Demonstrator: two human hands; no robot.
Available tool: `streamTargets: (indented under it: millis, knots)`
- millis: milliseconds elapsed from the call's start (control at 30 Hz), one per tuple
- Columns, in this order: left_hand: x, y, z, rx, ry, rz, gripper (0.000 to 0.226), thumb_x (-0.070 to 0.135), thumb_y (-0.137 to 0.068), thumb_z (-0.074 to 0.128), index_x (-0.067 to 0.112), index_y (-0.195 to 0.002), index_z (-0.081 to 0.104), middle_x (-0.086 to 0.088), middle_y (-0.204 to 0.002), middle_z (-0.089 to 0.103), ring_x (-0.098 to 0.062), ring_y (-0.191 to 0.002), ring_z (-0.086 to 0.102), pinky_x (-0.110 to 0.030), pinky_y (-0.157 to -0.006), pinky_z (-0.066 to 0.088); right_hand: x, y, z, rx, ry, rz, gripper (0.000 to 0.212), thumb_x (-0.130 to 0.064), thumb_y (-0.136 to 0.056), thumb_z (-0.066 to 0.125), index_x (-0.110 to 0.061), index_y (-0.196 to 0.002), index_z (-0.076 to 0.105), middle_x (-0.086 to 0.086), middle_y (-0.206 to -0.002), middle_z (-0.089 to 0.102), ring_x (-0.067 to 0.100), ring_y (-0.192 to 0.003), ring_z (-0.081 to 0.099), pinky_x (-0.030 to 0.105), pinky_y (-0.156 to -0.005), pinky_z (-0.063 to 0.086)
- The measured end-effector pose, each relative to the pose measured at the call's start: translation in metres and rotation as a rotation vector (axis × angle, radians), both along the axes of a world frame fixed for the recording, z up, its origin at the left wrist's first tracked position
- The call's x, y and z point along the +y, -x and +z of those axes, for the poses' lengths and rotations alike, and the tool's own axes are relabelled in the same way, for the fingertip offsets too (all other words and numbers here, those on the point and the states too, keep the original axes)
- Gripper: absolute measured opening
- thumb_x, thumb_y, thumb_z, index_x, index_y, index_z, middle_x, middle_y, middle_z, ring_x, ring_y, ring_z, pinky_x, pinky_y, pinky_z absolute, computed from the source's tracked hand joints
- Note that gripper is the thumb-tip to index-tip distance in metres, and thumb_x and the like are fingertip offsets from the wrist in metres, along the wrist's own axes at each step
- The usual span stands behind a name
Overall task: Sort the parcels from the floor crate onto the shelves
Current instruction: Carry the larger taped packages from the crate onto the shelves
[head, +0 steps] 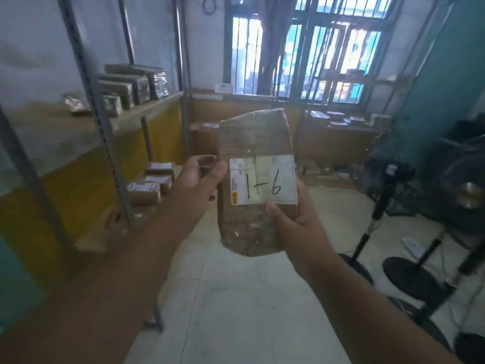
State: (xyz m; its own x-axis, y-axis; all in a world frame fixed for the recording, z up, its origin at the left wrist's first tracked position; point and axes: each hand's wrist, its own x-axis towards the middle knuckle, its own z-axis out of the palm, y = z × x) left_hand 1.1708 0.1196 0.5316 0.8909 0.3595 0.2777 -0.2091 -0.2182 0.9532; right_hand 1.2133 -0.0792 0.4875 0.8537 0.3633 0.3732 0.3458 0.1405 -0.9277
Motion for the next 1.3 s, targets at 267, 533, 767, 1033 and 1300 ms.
streamTargets:
  millis: [267, 533, 767, 1033, 1300]
  knots:
    - [0.000, -0.199, -0.007, 0.015, 0.001, 0.044, 0.043, 0.070, -0.074, 0.055, 0.045, -0.109, 0.052, 0.011, -0.112, 0.070, -0.011, -0.104, 0.067, -0.050, -0.095, 0.052, -0.007, -0.210, 0.002, 0.025, 0.017, -0.004, 0.060, -0.029, -0.085, 0.067, -0.046, -0.139, 0.045, -0.003, -0.133, 0.063, 0.025, -0.120, 0.063, 0.056, -0.090, 0.056]
    - [0.079, -0.359, -0.005, 0.057, -0.053, 0.180, 0.046, 0.065, -0.089, 0.052, 0.040, -0.128, 0.047, 0.016, -0.116, 0.067, -0.005, -0.105, 0.064, -0.040, -0.093, 0.052, 0.080, -0.386, -0.004, -0.001, 0.046, 0.122, 0.059, -0.025, -0.089, 0.065, -0.043, -0.141, 0.045, -0.006, -0.130, 0.066, 0.021, -0.118, 0.065, 0.052, -0.090, 0.057]
    - [0.171, -0.497, 0.016, 0.010, -0.039, 0.245, 0.037, 0.063, -0.089, 0.054, 0.042, -0.119, 0.050, 0.012, -0.111, 0.070, 0.002, -0.089, 0.069, -0.025, -0.072, 0.051, 0.171, -0.527, 0.015, -0.021, 0.045, 0.232, 0.056, -0.009, -0.098, 0.060, -0.038, -0.143, 0.044, -0.005, -0.130, 0.065, 0.019, -0.118, 0.064, 0.047, -0.091, 0.057]
    - [0.249, -0.623, 0.052, -0.026, -0.119, 0.453, 0.051, 0.054, -0.093, 0.054, 0.033, -0.138, 0.042, 0.016, -0.116, 0.062, -0.007, -0.111, 0.059, -0.038, -0.092, 0.049, 0.259, -0.679, 0.054, -0.047, 0.061, 0.307, 0.054, -0.020, -0.097, 0.062, -0.042, -0.142, 0.042, -0.009, -0.126, 0.066, 0.016, -0.112, 0.067, 0.044, -0.083, 0.061]
    - [0.308, -0.720, 0.058, 0.025, -0.256, 0.882, 0.054, 0.058, -0.094, 0.049, 0.035, -0.142, 0.039, 0.018, -0.124, 0.053, -0.003, -0.108, 0.054, -0.023, -0.073, 0.038, 0.379, -0.839, 0.070, -0.033, 0.055, 0.615, 0.046, -0.017, -0.098, 0.061, -0.034, -0.138, 0.048, -0.003, -0.121, 0.070, 0.018, -0.107, 0.070, 0.038, -0.079, 0.061]
